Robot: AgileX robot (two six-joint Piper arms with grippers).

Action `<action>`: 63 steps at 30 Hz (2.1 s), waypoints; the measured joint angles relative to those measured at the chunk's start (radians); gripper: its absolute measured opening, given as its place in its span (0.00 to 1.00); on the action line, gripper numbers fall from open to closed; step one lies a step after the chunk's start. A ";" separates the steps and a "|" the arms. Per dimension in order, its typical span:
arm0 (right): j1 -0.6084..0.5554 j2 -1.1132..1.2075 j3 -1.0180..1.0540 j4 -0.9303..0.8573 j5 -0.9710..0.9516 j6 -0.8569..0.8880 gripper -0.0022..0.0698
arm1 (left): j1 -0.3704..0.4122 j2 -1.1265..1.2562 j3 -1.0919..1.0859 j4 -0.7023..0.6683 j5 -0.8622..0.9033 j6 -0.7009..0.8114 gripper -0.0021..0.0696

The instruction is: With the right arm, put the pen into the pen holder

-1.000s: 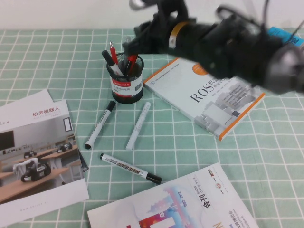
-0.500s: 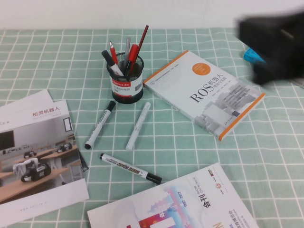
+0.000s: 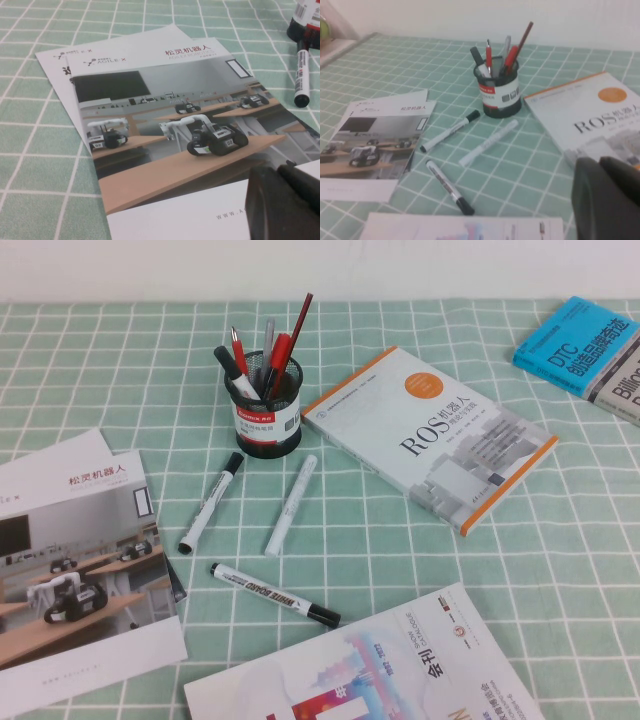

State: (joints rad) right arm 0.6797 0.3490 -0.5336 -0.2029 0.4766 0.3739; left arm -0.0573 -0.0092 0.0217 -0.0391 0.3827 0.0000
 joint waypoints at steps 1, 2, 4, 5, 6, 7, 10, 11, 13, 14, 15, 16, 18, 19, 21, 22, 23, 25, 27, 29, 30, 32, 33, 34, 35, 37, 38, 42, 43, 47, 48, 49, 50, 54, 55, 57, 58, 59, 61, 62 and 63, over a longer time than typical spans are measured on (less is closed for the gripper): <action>0.000 -0.024 0.018 -0.004 0.004 0.003 0.00 | 0.000 0.000 0.000 0.000 0.000 0.000 0.02; 0.000 -0.042 0.035 -0.014 0.006 0.008 0.00 | 0.000 0.000 0.000 0.000 0.000 0.000 0.02; 0.000 -0.061 0.064 -0.045 0.006 0.012 0.00 | 0.000 0.000 0.000 0.000 0.000 0.000 0.02; 0.000 -0.065 0.080 -0.068 0.008 0.014 0.00 | 0.000 0.000 0.000 0.000 0.000 0.000 0.02; 0.000 -0.065 0.094 -0.092 0.008 0.014 0.00 | 0.000 0.000 0.000 0.000 0.000 0.000 0.02; 0.000 -0.065 0.111 -0.116 0.008 0.014 0.00 | 0.000 0.000 0.000 0.000 0.000 0.000 0.02; 0.000 -0.065 0.168 -0.171 -0.008 0.020 0.00 | 0.000 0.000 0.000 0.000 0.000 0.000 0.02; -0.002 -0.065 0.190 -0.189 -0.020 0.022 0.00 | 0.000 0.000 0.000 0.000 0.000 0.000 0.02; -0.046 -0.069 0.240 -0.213 -0.068 0.031 0.00 | 0.000 0.000 0.000 0.000 0.000 0.000 0.02; -0.103 -0.074 0.262 -0.220 -0.114 0.036 0.00 | 0.000 0.000 0.000 0.000 0.000 0.000 0.02; -0.177 -0.079 0.294 -0.224 -0.170 0.038 0.00 | 0.000 0.000 0.000 0.000 0.000 0.000 0.02; -0.259 -0.092 0.327 -0.227 -0.220 0.040 0.00 | 0.000 0.000 0.000 0.000 0.000 0.000 0.02; -0.407 -0.129 0.390 -0.226 -0.336 0.044 0.00 | 0.000 0.000 0.000 0.000 0.000 0.000 0.02; -0.464 -0.150 0.422 -0.226 -0.378 0.044 0.00 | 0.000 0.000 0.000 0.000 0.000 0.000 0.02; -0.576 -0.210 0.479 -0.226 -0.461 0.048 0.00 | 0.000 0.000 0.000 0.000 0.000 0.000 0.02; -0.601 -0.236 0.502 -0.226 -0.488 0.053 0.00 | 0.000 0.000 0.000 0.000 0.000 0.000 0.02; -0.612 -0.256 0.522 -0.226 -0.504 0.061 0.00 | 0.000 0.000 0.000 0.000 0.000 0.000 0.02; -0.621 -0.301 0.551 -0.221 -0.503 0.070 0.00 | 0.000 0.000 0.000 0.000 0.000 0.000 0.02; -0.622 -0.333 0.557 -0.204 -0.491 0.072 0.00 | 0.000 0.000 0.000 0.000 0.000 0.000 0.02; -0.622 -0.353 0.557 -0.174 -0.461 0.072 0.00 | 0.000 0.000 0.000 0.000 0.000 0.000 0.02; -0.622 -0.357 0.557 -0.167 -0.447 0.072 0.00 | 0.000 0.000 0.000 0.000 0.000 0.000 0.02; -0.622 -0.357 0.558 -0.163 -0.432 0.072 0.00 | 0.000 0.000 0.000 0.000 0.000 0.000 0.02; -0.622 -0.357 0.558 -0.163 -0.430 0.072 0.00 | 0.000 0.000 0.000 0.000 0.000 0.000 0.02; -0.622 -0.357 0.559 -0.158 -0.430 0.072 0.00 | 0.000 0.000 0.000 0.000 0.000 0.000 0.02; -0.622 -0.357 0.561 -0.156 -0.430 0.072 0.00 | 0.000 0.000 0.000 0.000 0.000 0.000 0.02; -0.622 -0.357 0.561 -0.153 -0.427 0.072 0.00 | 0.000 0.000 0.000 0.000 0.000 0.000 0.02; -0.622 -0.357 0.561 -0.153 -0.427 0.072 0.00 | 0.000 0.000 0.000 0.000 0.000 0.000 0.02; -0.622 -0.357 0.561 -0.101 -0.396 0.025 0.00 | 0.000 0.000 0.000 0.000 0.000 0.000 0.02; -0.622 -0.357 0.561 -0.021 -0.372 -0.038 0.00 | 0.000 0.000 0.000 0.000 0.000 0.000 0.02; -0.622 -0.357 0.561 0.262 -0.250 -0.345 0.00 | 0.000 0.000 0.000 0.000 0.000 0.000 0.02; -0.622 -0.357 0.561 0.298 -0.209 -0.403 0.00 | 0.000 -0.001 0.000 0.000 0.000 0.000 0.02; -0.622 -0.357 0.561 0.322 -0.183 -0.428 0.00 | 0.000 -0.001 0.000 0.000 0.000 0.000 0.02; -0.622 -0.357 0.561 0.334 -0.161 -0.445 0.00 | 0.000 -0.001 0.000 0.000 0.000 0.000 0.02; -0.622 -0.357 0.563 0.358 -0.131 -0.478 0.00 | 0.000 -0.001 0.000 0.000 0.000 0.000 0.02; -0.622 -0.357 0.563 0.359 -0.126 -0.481 0.00 | 0.000 -0.001 0.000 0.000 0.000 0.000 0.02; -0.622 -0.357 0.563 0.362 -0.125 -0.483 0.00 | 0.000 -0.001 0.000 0.000 0.000 0.000 0.02; -0.622 -0.357 0.563 0.362 -0.125 -0.485 0.00 | 0.000 -0.001 0.000 0.000 0.000 0.000 0.02; -0.622 -0.357 0.563 0.362 -0.125 -0.485 0.00 | 0.000 -0.001 0.000 0.000 0.000 0.000 0.02; -0.622 -0.357 0.563 0.364 -0.125 -0.485 0.00 | 0.000 -0.001 0.000 0.000 0.000 0.000 0.02; -0.622 -0.357 0.563 0.364 -0.125 -0.485 0.00 | 0.000 -0.001 0.000 0.000 0.000 0.000 0.02; -0.622 -0.357 0.563 0.364 -0.125 -0.485 0.00 | 0.000 -0.001 0.000 0.000 0.000 0.000 0.02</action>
State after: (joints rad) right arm 0.0574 -0.0084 0.0294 0.1607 0.3518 -0.1111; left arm -0.0573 -0.0099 0.0217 -0.0391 0.3827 0.0000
